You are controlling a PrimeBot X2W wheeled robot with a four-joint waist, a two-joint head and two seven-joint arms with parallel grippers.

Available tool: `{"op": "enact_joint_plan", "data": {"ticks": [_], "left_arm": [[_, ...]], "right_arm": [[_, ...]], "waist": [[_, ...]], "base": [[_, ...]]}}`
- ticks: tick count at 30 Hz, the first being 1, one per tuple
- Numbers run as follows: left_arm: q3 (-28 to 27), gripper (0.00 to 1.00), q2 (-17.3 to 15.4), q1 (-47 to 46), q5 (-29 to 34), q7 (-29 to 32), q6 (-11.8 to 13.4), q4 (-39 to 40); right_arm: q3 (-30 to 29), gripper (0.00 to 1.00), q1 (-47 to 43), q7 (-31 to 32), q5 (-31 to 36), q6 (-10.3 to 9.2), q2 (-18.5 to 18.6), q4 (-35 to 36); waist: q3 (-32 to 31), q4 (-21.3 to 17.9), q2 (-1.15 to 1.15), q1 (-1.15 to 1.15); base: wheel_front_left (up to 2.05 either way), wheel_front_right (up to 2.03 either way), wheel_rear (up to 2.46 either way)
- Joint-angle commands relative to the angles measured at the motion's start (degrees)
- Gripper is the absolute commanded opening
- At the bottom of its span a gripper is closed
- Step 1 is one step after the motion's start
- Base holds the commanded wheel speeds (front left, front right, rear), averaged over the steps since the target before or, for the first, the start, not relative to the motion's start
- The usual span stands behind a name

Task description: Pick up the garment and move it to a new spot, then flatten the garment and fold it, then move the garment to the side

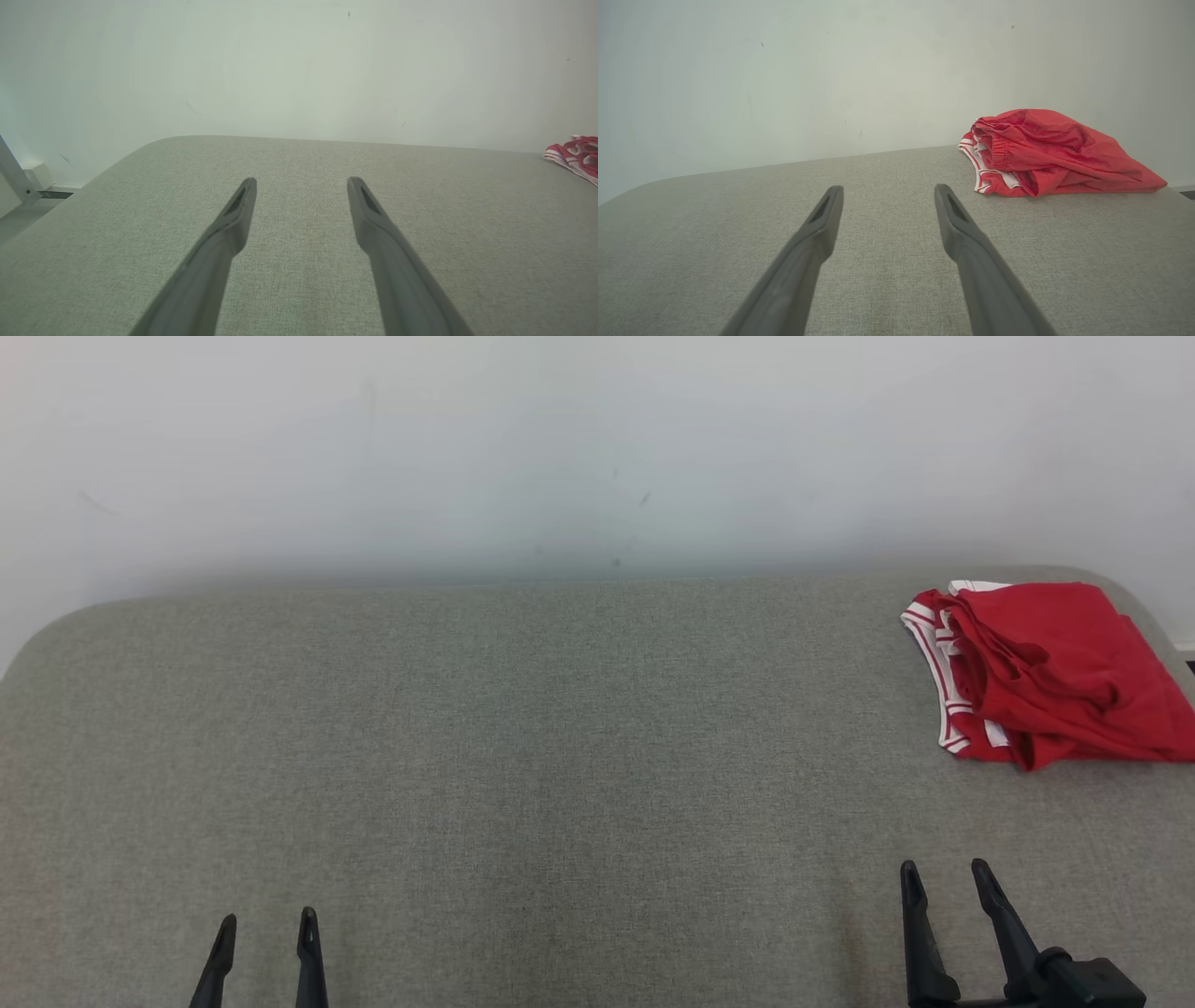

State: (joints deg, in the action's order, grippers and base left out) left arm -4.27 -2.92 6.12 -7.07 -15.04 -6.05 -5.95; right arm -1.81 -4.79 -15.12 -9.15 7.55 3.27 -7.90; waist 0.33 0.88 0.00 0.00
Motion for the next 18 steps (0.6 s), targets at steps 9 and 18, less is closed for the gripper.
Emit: {"op": "enact_joint_plan", "data": {"ticks": [9,18], "left_arm": [[0.1,1.00,0.1,0.5,0.2,-0.1,0.2,-0.4],[0.2,1.00,0.1,0.2,-0.7,-0.1,0.2,-1.0]], "right_arm": [[0.3,1.00,-0.4,0.0,-0.1,-0.15,-0.2,-0.2],[0.5,1.00,-0.1,0.0,0.1,-0.15,0.1,-0.3]], "waist": [[0.0,0.2,0.00,0.00],[0.0,0.2,0.00,0.00]], "base": [[0.00,0.00,0.00],[0.00,0.00,0.00]]}}
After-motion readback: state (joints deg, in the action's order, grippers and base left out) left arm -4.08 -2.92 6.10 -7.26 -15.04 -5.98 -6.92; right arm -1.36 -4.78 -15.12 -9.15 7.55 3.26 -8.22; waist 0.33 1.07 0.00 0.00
